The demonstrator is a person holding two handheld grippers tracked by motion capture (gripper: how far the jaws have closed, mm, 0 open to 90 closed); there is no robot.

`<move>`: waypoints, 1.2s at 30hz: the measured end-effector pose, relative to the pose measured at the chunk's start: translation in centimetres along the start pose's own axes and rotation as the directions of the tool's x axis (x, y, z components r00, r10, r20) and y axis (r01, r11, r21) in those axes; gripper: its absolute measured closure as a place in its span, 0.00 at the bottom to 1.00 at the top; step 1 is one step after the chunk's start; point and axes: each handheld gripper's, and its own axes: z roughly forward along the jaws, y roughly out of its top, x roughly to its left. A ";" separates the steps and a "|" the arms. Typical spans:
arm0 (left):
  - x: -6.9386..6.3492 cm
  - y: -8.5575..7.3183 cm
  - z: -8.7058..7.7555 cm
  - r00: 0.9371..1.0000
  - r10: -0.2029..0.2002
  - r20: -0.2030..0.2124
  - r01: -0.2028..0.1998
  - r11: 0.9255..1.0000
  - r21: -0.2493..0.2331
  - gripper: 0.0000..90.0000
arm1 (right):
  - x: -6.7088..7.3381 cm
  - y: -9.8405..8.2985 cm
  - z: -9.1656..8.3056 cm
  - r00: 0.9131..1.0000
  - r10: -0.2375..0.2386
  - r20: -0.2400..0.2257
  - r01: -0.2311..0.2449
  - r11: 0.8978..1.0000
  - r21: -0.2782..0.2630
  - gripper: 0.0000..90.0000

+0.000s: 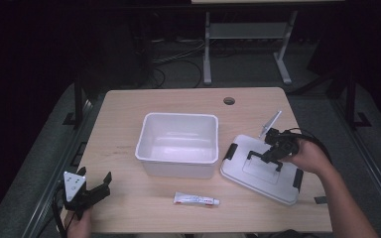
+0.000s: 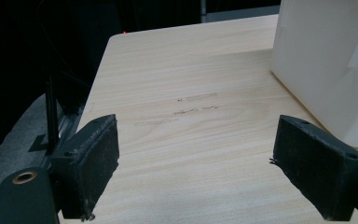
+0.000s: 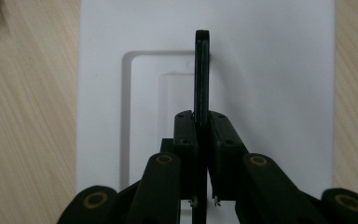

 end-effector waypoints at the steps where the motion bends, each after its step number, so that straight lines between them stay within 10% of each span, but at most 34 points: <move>1: 0.0 0.0 0.0 1.000 0.000 0.000 0.000 1.000 0.000 0.15 | 0.0 0.0 0.0 1.000 0.000 0.000 0.000 1.000 0.000 0.91; 36: -0.1 0.0 0.0 1.000 -0.001 0.002 0.001 1.000 -0.002 0.15 | 3.8 -2.7 -2.2 0.998 -0.006 0.059 0.009 0.998 -0.057 0.56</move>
